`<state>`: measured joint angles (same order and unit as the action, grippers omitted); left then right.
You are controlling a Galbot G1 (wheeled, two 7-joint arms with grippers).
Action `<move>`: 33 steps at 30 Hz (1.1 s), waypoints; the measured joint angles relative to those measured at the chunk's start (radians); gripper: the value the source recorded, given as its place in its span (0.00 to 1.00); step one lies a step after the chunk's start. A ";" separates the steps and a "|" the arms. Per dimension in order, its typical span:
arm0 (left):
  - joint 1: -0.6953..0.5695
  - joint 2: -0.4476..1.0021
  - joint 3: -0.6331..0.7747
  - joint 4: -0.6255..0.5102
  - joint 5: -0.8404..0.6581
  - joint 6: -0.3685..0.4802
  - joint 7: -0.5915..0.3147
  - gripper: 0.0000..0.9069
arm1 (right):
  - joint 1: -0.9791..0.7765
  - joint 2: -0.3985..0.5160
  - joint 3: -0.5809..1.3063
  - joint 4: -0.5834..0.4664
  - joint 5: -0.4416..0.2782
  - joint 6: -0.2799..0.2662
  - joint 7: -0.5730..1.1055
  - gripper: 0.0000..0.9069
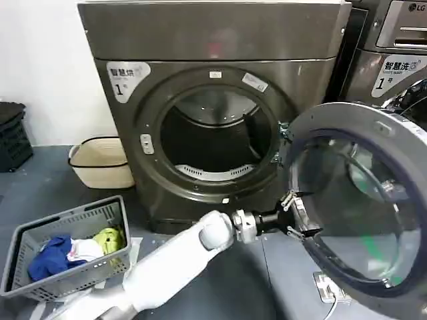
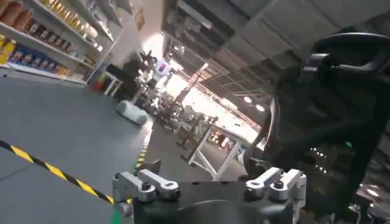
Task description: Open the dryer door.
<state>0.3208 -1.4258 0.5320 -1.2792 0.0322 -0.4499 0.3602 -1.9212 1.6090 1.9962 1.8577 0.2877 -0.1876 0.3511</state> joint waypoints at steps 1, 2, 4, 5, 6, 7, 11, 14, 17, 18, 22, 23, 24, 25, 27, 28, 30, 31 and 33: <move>-0.008 -0.009 0.003 0.012 0.000 0.000 0.000 1.00 | 0.000 0.000 -0.001 0.005 0.001 0.000 -0.001 1.00; -0.014 -0.017 0.004 0.023 -0.001 0.000 0.000 1.00 | 0.000 0.000 -0.002 0.008 0.002 0.000 -0.002 1.00; -0.032 -0.036 0.008 0.048 -0.003 0.000 -0.001 1.00 | 0.003 0.000 -0.001 0.014 0.002 0.003 -0.008 1.00; -0.040 -0.044 0.010 0.062 -0.003 -0.001 -0.001 1.00 | 0.004 0.000 -0.001 0.017 0.002 0.004 -0.010 1.00; -0.049 -0.053 0.012 0.075 -0.006 -0.001 -0.001 1.00 | 0.004 0.000 -0.001 0.019 0.002 0.003 -0.012 1.00; -0.056 -0.062 0.014 0.088 -0.008 -0.001 -0.001 1.00 | 0.004 0.000 0.000 0.021 0.002 0.003 -0.013 1.00; -0.079 -0.090 0.020 0.133 -0.018 -0.004 0.000 1.00 | 0.005 0.000 0.000 0.027 0.006 0.005 -0.013 1.00; -0.103 -0.111 0.024 0.168 -0.024 -0.008 0.002 1.00 | 0.006 0.000 0.000 0.032 0.009 0.006 -0.013 1.00; -0.122 -0.125 0.026 0.197 -0.027 -0.009 0.003 1.00 | 0.006 0.000 -0.003 0.038 0.009 0.016 -0.014 1.00; -0.127 -0.129 0.027 0.204 -0.028 -0.010 0.003 1.00 | 0.006 0.000 -0.005 0.042 0.009 0.018 -0.014 1.00; -0.143 -0.146 0.028 0.234 -0.032 -0.013 0.005 1.00 | 0.008 0.000 -0.009 0.047 0.010 0.021 -0.013 1.00; -0.146 -0.148 0.028 0.239 -0.032 -0.013 0.005 1.00 | 0.008 0.000 -0.009 0.047 0.010 0.021 -0.013 1.00; -0.149 -0.151 0.028 0.245 -0.032 -0.014 0.005 1.00 | 0.008 0.000 -0.009 0.046 0.010 0.021 -0.013 1.00; -0.153 -0.154 0.028 0.252 -0.032 -0.014 0.005 1.00 | 0.008 0.000 -0.009 0.043 0.011 0.021 -0.013 1.00; -0.158 -0.158 0.028 0.262 -0.032 -0.014 0.005 1.00 | 0.008 0.000 -0.009 0.039 0.011 0.022 -0.013 1.00; -0.159 -0.159 0.028 0.265 -0.032 -0.014 0.006 1.00 | 0.008 0.000 -0.009 0.039 0.012 0.022 -0.013 1.00; -0.159 -0.160 0.028 0.268 -0.033 -0.014 0.006 1.00 | 0.007 0.000 -0.009 0.042 0.013 0.023 -0.013 1.00; -0.159 -0.161 0.028 0.269 -0.033 -0.014 0.006 1.00 | 0.007 0.000 -0.009 0.043 0.014 0.023 -0.014 1.00; -0.160 -0.162 0.028 0.271 -0.033 -0.014 0.006 1.00 | 0.006 0.000 -0.009 0.045 0.015 0.022 -0.014 1.00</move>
<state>0.1613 -1.5873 0.5603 -1.0081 -0.0006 -0.4641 0.3662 -1.9154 1.6092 1.9875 1.9027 0.3030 -0.1651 0.3370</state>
